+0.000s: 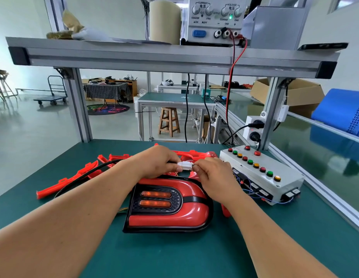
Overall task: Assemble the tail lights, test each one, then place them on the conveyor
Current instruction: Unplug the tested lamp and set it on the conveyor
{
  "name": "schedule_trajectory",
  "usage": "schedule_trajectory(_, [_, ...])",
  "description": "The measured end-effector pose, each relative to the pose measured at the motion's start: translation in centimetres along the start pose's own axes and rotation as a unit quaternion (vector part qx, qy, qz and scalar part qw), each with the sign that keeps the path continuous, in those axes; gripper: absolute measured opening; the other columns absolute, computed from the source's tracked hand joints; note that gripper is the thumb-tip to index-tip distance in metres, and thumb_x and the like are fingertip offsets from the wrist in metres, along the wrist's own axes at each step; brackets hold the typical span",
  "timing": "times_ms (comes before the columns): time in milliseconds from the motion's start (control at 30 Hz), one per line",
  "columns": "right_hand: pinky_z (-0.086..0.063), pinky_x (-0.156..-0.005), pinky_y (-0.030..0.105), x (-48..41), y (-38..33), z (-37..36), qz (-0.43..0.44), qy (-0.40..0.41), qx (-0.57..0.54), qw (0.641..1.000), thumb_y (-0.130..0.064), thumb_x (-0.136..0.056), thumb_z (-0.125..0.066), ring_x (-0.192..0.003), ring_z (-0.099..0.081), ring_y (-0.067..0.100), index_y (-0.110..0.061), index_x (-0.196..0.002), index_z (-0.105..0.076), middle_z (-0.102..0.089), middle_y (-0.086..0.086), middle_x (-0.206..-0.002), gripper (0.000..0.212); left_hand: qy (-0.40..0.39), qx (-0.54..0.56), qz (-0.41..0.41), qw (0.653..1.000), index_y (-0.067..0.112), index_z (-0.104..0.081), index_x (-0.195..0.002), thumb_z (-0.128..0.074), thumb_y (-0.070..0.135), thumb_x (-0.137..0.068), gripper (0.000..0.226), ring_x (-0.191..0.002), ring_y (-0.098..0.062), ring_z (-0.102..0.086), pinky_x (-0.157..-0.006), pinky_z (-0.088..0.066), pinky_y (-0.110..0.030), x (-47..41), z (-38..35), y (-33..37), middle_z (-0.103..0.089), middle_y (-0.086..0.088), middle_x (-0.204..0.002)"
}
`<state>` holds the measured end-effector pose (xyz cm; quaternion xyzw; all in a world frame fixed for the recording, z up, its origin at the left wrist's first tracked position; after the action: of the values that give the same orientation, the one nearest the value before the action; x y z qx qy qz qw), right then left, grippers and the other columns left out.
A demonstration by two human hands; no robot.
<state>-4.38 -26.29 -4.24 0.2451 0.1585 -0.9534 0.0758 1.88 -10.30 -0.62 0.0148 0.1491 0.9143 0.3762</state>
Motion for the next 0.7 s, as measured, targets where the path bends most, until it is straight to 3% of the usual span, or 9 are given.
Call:
schedule_trajectory(100, [-0.030, -0.078, 0.034, 0.1, 1.8, 0.8, -0.052, -0.001, -0.005, 0.999, -0.028, -0.102, -0.041, -0.096, -0.051, 0.020, -0.023, -0.092, -0.062, -0.054, -0.008, -0.089, 0.024, 0.030, -0.005, 0.027, 0.999, 0.035, -0.054, -0.061, -0.061, 0.038, -0.093, 0.033, -0.058, 0.000, -0.048, -0.059, -0.036, -0.023, 0.7, 0.8, -1.8, -0.053, 0.012, -0.061])
schedule_trajectory(167, [-0.029, -0.078, 0.035, 0.1, 2.1, 0.9, -0.063, -0.012, 0.003, 0.998, -0.028, -0.102, -0.041, -0.097, -0.051, 0.020, -0.027, -0.087, -0.058, -0.051, -0.008, -0.088, 0.022, 0.036, -0.006, 0.035, 0.999, 0.038, -0.054, -0.056, -0.061, 0.037, -0.093, 0.038, -0.059, 0.000, -0.050, -0.055, -0.031, -0.015, 1.1, 0.9, -2.4, -0.057, 0.018, -0.060])
schedule_trajectory(233, [-0.027, -0.083, 0.036, -0.1, 1.4, 0.2, -0.070, -0.029, 0.010, 0.997, -0.027, -0.101, -0.041, -0.101, -0.049, 0.020, -0.031, -0.085, -0.055, -0.049, -0.008, -0.090, 0.022, 0.029, -0.003, 0.026, 0.999, 0.036, -0.062, -0.066, -0.061, 0.037, -0.093, 0.028, -0.070, -0.005, -0.054, -0.057, -0.032, -0.012, 0.9, 0.5, -2.1, -0.064, 0.021, -0.073])
schedule_trajectory(333, [-0.022, -0.095, 0.039, -0.2, 0.8, -0.7, -0.090, -0.044, 0.067, 0.993, -0.034, -0.102, -0.036, -0.116, -0.045, 0.021, -0.031, -0.115, -0.062, -0.054, -0.003, -0.110, 0.029, 0.017, -0.013, 0.032, 0.999, 0.025, -0.069, -0.081, -0.060, 0.040, -0.093, 0.021, -0.068, -0.001, -0.054, -0.060, -0.036, -0.018, 0.1, 0.2, -1.6, -0.063, 0.013, -0.071])
schedule_trajectory(433, [-0.018, -0.105, 0.039, 0.1, 0.8, -0.3, -0.053, -0.002, 0.062, 0.997, -0.035, -0.101, -0.043, -0.130, -0.037, 0.019, -0.027, -0.133, -0.056, -0.049, -0.004, -0.134, 0.036, 0.026, -0.002, 0.051, 0.998, 0.034, -0.053, -0.057, -0.061, 0.040, -0.092, 0.037, -0.054, 0.009, -0.047, -0.053, -0.027, -0.016, 0.0, 0.5, -2.2, -0.052, 0.025, -0.052])
schedule_trajectory(500, [-0.031, -0.102, 0.036, 0.3, -0.2, 0.3, 0.010, 0.036, -0.020, 0.999, -0.029, -0.098, -0.052, -0.118, -0.045, 0.017, -0.019, -0.121, -0.067, -0.056, -0.001, -0.122, 0.028, 0.029, 0.014, 0.063, 0.997, 0.037, -0.051, -0.055, -0.061, 0.040, -0.092, 0.038, -0.052, 0.007, -0.045, -0.053, -0.027, -0.017, 0.2, 0.6, -2.6, -0.049, 0.023, -0.050])
schedule_trajectory(600, [-0.039, -0.076, 0.031, 0.4, -1.6, -0.2, 0.054, -0.016, -0.099, 0.993, -0.031, -0.100, -0.050, -0.081, -0.049, 0.008, -0.018, -0.080, -0.066, -0.058, -0.006, -0.084, 0.028, 0.034, 0.048, 0.077, 0.995, 0.038, -0.064, -0.075, -0.061, 0.043, -0.091, 0.017, -0.057, 0.001, -0.048, -0.057, -0.036, -0.021, 0.6, 0.8, -2.8, -0.054, 0.020, -0.056])
schedule_trajectory(633, [-0.035, -0.069, 0.030, 0.5, -1.9, -0.4, 0.041, -0.052, -0.101, 0.993, -0.037, -0.101, -0.046, -0.071, -0.046, 0.005, -0.023, -0.070, -0.057, -0.053, -0.010, -0.075, 0.036, 0.037, 0.070, 0.084, 0.993, 0.035, -0.067, -0.085, -0.061, 0.047, -0.089, 0.014, -0.062, -0.005, -0.054, -0.061, -0.043, -0.025, 0.9, 1.1, -2.8, -0.060, 0.016, -0.064])
schedule_trajectory(700, [-0.030, -0.062, 0.028, 0.8, -1.7, -1.0, 0.000, -0.110, -0.125, 0.986, -0.050, -0.100, -0.037, -0.060, -0.045, 0.002, -0.027, -0.060, -0.045, -0.048, -0.011, -0.062, 0.047, 0.039, 0.112, 0.099, 0.988, 0.032, -0.067, -0.107, -0.063, 0.056, -0.082, 0.035, -0.089, -0.017, -0.065, -0.084, -0.049, -0.031, 1.6, 1.9, -2.9, -0.070, 0.000, -0.098])
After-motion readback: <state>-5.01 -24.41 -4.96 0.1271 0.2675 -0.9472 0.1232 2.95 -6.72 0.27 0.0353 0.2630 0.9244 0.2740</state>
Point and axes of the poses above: each hand's wrist, its own x-axis away from the middle knuckle, its own z-axis out of the back of the hand, y = z × x, the point moved 4 cm from there along -x, towards the middle knuckle
